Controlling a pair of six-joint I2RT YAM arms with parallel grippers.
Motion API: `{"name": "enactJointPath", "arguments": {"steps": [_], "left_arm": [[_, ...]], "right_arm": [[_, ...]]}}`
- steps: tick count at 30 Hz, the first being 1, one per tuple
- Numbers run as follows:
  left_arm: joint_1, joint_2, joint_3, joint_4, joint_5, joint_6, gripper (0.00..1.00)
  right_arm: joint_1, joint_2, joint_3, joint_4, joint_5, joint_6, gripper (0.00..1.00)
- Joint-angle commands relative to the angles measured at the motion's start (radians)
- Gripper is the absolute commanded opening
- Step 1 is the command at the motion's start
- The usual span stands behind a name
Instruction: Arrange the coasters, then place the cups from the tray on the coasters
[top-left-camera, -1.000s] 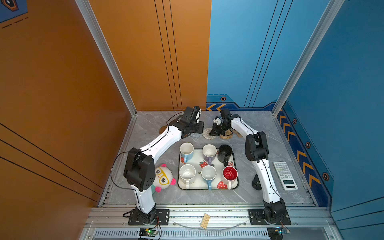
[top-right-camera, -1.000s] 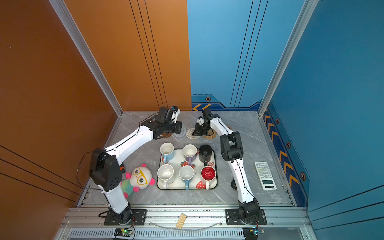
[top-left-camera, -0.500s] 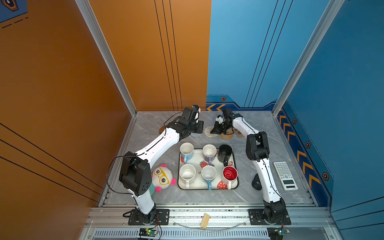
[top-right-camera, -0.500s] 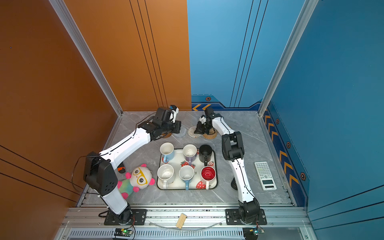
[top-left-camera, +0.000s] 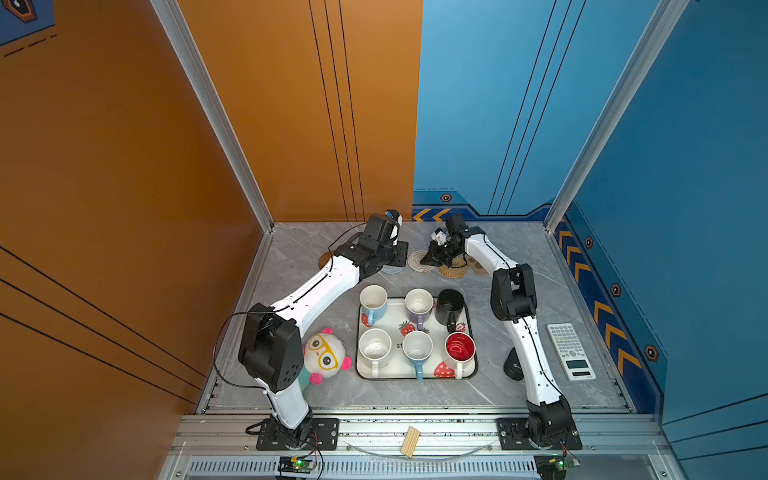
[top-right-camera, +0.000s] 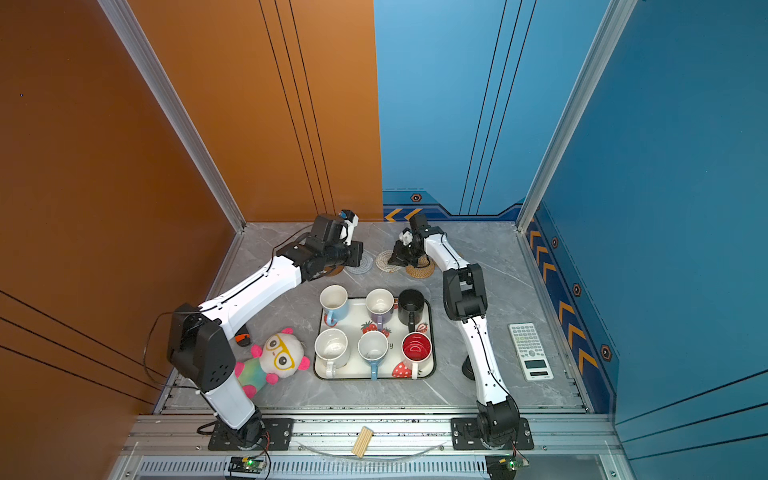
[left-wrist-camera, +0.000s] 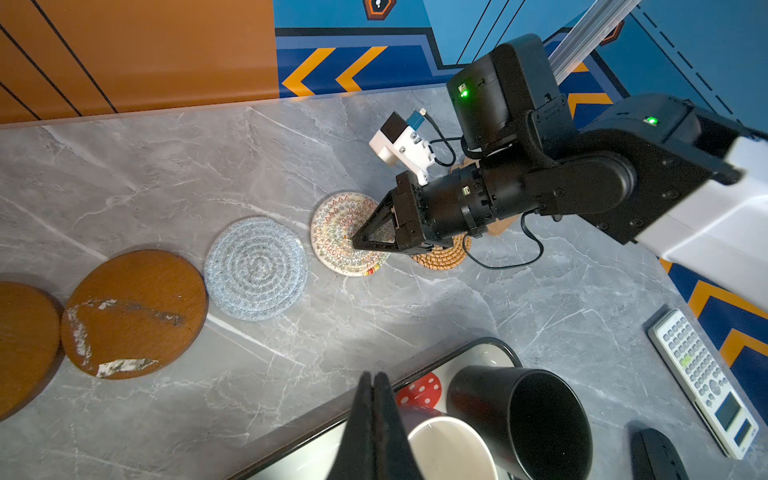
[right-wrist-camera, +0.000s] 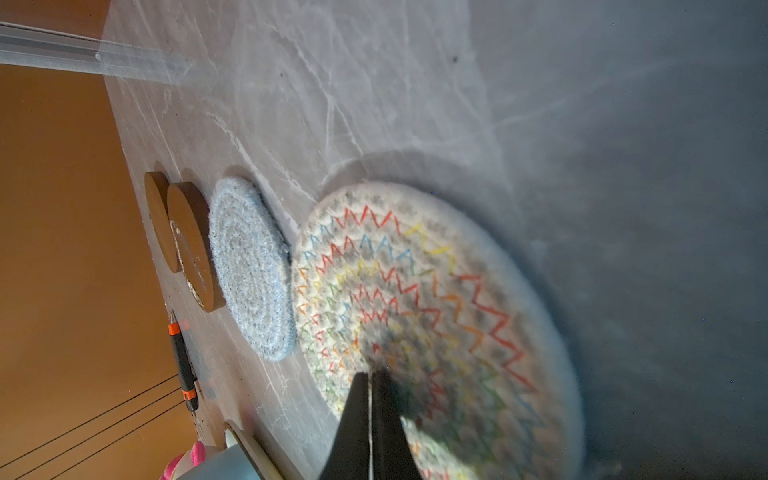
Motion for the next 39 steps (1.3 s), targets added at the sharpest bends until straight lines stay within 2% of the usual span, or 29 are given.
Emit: {"name": "enactJointPath", "arguments": {"steps": [1, 13, 19, 24, 26, 30, 39], "left_arm": [[-0.011, -0.043, -0.006, 0.003, -0.023, 0.003, 0.04], [-0.028, -0.041, 0.011, 0.002, -0.020, -0.002, 0.04], [-0.037, -0.052, 0.008, 0.010, -0.021, -0.002, 0.04], [-0.042, -0.059, 0.006, 0.012, -0.027, 0.000, 0.04], [-0.043, -0.062, 0.004, 0.013, -0.029, 0.000, 0.04], [-0.046, -0.065, 0.003, 0.017, -0.034, 0.000, 0.04], [-0.050, -0.070, 0.003, 0.016, -0.044, 0.000, 0.04]], "right_arm": [[-0.009, 0.010, 0.019, -0.001, 0.010, 0.010, 0.04], [-0.029, -0.144, -0.001, 0.004, -0.009, 0.000, 0.16], [-0.059, -0.248, -0.078, 0.006, -0.003, -0.033, 0.23], [-0.098, -0.322, -0.198, 0.006, 0.053, -0.070, 0.24], [-0.113, -0.342, -0.252, 0.005, 0.085, -0.085, 0.20], [-0.136, -0.353, -0.330, 0.005, 0.115, -0.105, 0.00], [-0.156, -0.316, -0.412, 0.007, 0.146, -0.127, 0.00]]}}
